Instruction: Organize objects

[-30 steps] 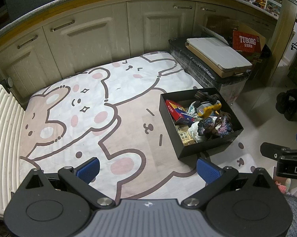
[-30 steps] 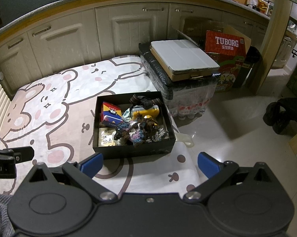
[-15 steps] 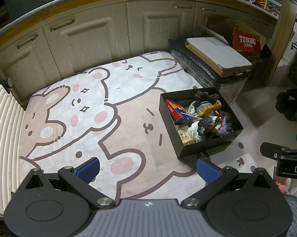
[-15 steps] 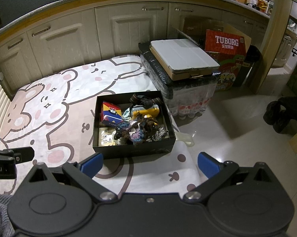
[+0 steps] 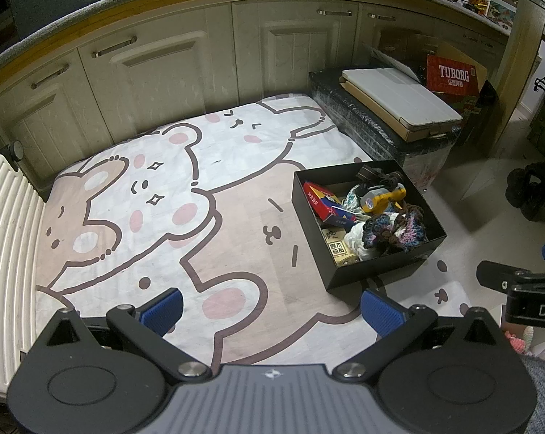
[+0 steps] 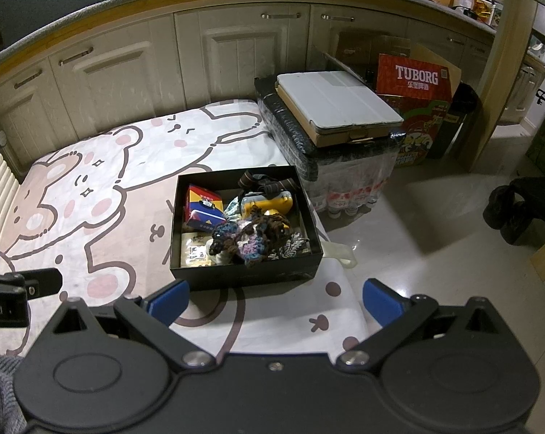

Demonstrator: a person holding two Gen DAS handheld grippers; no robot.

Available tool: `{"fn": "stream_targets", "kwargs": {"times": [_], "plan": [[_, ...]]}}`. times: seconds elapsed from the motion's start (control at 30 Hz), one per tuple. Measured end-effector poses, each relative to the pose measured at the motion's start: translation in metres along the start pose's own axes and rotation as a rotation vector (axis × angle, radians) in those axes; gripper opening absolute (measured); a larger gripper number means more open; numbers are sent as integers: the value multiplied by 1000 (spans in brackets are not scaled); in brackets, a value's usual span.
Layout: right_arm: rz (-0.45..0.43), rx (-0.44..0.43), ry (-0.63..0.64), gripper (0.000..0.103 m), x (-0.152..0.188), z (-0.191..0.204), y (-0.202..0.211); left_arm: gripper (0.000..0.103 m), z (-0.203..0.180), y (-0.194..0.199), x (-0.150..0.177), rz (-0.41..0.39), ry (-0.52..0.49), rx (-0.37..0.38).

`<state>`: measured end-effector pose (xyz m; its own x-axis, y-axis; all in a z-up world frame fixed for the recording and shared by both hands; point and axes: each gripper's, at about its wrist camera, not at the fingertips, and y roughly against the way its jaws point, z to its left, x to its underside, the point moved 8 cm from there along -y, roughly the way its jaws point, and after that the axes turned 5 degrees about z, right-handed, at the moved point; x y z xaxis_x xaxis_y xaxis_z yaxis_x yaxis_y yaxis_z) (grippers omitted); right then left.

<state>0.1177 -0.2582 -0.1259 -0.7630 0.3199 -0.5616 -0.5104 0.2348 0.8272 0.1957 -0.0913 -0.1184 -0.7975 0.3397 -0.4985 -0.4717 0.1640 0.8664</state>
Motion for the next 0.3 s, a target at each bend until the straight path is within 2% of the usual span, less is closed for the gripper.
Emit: {"fn": "stream_targets", "kwargs": {"times": [0.3], "plan": [[1, 1, 0, 103, 0, 1, 0, 103, -1, 0, 1, 0, 0, 1]]}}
